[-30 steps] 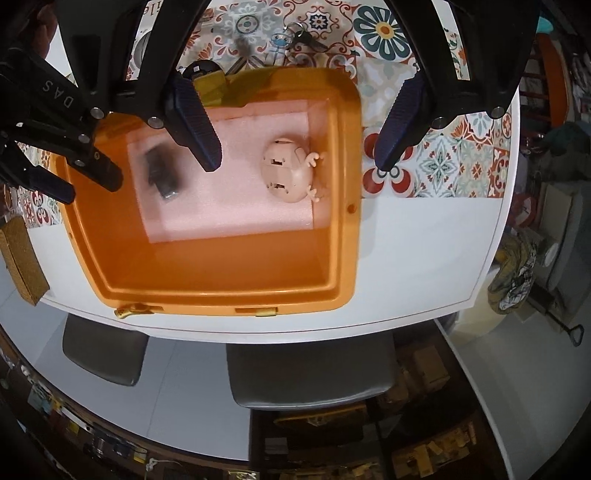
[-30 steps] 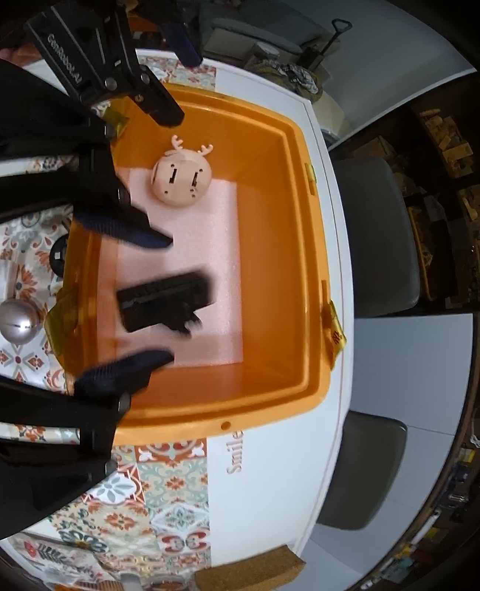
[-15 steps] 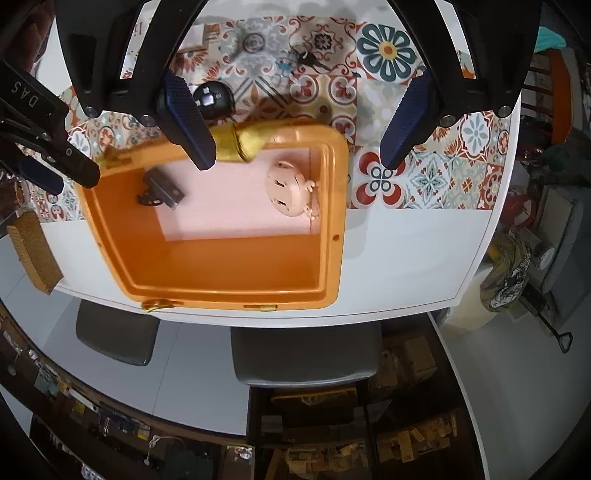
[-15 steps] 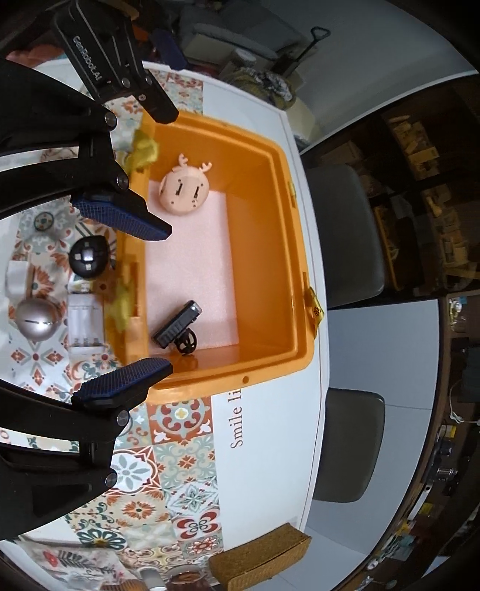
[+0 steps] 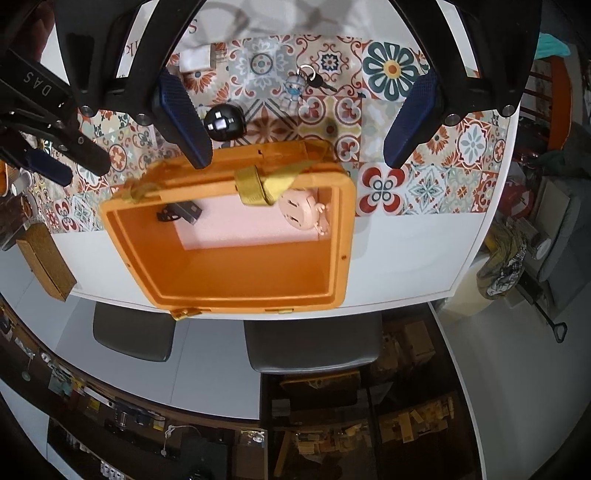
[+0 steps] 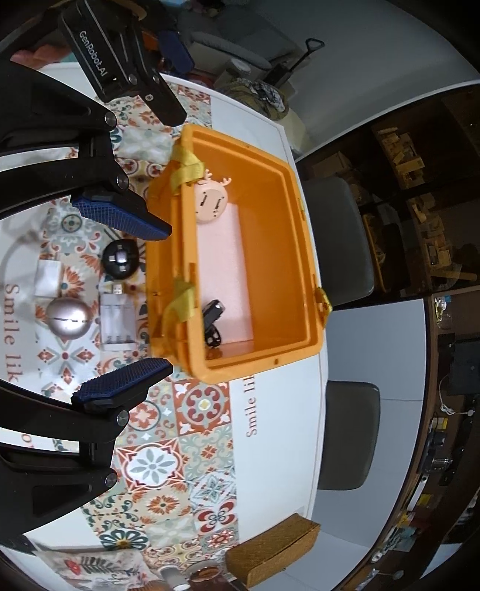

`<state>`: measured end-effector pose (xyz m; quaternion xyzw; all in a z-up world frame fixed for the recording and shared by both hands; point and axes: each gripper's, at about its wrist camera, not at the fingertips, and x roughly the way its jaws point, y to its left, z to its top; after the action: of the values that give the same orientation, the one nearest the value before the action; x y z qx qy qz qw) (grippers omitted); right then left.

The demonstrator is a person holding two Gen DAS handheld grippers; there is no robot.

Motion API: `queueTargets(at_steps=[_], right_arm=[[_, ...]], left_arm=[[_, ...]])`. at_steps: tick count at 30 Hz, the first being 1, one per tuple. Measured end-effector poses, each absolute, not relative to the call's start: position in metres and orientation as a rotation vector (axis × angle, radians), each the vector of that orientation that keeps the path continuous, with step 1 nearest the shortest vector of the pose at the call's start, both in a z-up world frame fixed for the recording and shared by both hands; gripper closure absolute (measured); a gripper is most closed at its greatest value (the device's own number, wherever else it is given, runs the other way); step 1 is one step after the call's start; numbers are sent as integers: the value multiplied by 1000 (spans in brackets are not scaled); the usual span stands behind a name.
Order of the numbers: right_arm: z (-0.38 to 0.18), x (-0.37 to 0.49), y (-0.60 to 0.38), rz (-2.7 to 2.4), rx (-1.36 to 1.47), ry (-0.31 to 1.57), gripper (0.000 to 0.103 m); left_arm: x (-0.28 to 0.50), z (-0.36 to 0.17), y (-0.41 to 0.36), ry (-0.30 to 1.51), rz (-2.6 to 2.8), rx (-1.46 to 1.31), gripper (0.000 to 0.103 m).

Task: Organize rigid objects
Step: 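Raise both open grippers out of the crate and back over the table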

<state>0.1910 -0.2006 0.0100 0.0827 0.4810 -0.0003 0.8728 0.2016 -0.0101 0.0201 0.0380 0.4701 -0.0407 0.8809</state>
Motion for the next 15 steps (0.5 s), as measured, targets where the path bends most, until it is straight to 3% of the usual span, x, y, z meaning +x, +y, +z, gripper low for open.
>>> queueTargets(at_steps=[15], right_arm=[[-17,159,-205,-15,167,996,37]], left_arm=[[167,-18,-12,1031,-71,60,8]])
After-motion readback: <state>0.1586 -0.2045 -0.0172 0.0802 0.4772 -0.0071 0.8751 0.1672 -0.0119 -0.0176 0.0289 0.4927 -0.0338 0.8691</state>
